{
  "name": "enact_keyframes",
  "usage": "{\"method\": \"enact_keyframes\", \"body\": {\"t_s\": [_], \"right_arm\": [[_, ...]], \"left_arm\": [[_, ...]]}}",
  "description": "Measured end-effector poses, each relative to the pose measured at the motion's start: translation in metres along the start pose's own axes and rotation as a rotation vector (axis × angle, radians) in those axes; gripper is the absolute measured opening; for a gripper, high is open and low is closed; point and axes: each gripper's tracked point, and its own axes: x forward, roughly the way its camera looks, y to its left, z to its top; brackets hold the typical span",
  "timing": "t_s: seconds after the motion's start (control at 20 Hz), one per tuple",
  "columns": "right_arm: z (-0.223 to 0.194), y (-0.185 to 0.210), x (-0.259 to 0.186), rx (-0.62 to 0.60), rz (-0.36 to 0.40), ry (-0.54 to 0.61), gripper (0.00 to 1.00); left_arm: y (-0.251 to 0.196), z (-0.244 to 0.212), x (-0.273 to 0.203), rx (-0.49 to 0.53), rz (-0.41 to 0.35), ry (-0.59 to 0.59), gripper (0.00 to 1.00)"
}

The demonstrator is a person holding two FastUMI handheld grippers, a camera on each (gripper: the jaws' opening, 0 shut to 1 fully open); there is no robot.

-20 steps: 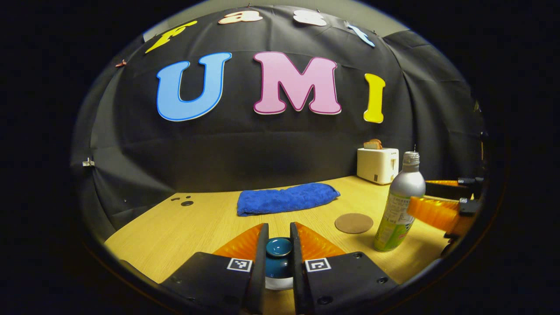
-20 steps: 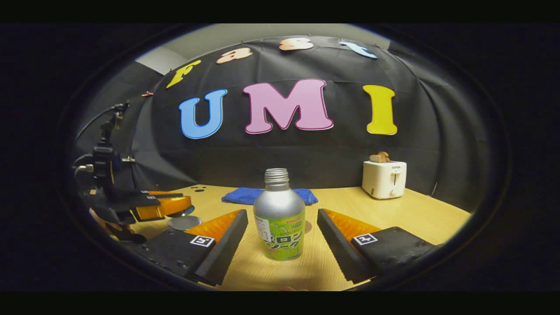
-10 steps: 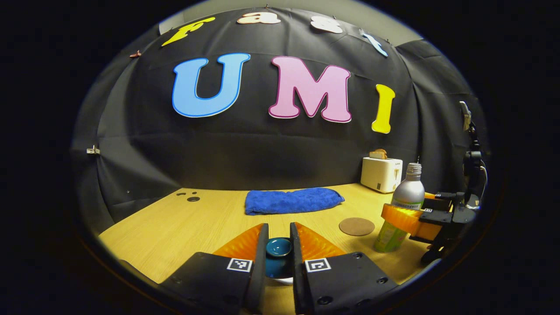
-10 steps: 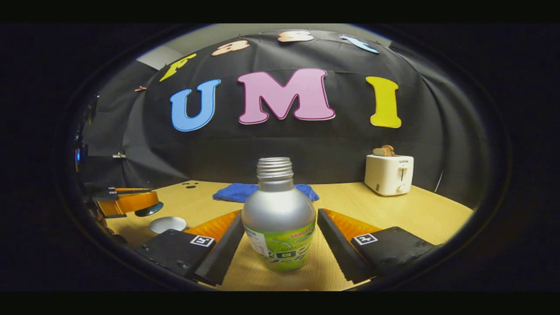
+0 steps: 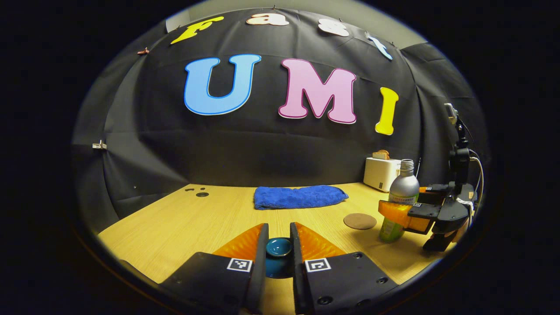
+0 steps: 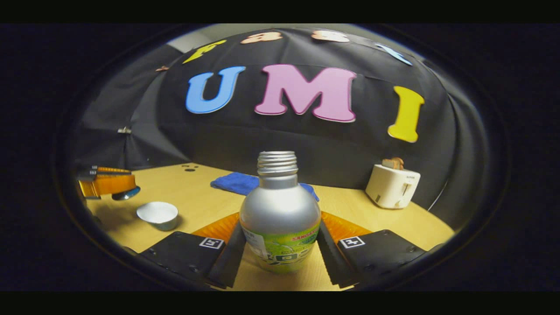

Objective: Open the teacup lid with one hand, grasp the water bottle and pour water into the teacup with the other hand; after pouring, place the water bottle on the coaster and then close the teacup lid.

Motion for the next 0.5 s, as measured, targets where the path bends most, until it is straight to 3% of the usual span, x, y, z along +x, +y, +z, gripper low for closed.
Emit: {"method": "enact_keyframes", "body": {"t_s": [0.2, 0.5], "right_arm": [[0.004, 0.021, 0.009, -0.265, 0.016, 0.005, 0.80], [0.016, 0.043, 0.015, -0.629, -0.023, -0.056, 0.80]], "left_arm": [[0.010, 0.008, -0.011, -0.034, 0.005, -0.025, 0.30], [0.036, 0.018, -0.032, -0.033, 0.027, -0.059, 0.30]]}}
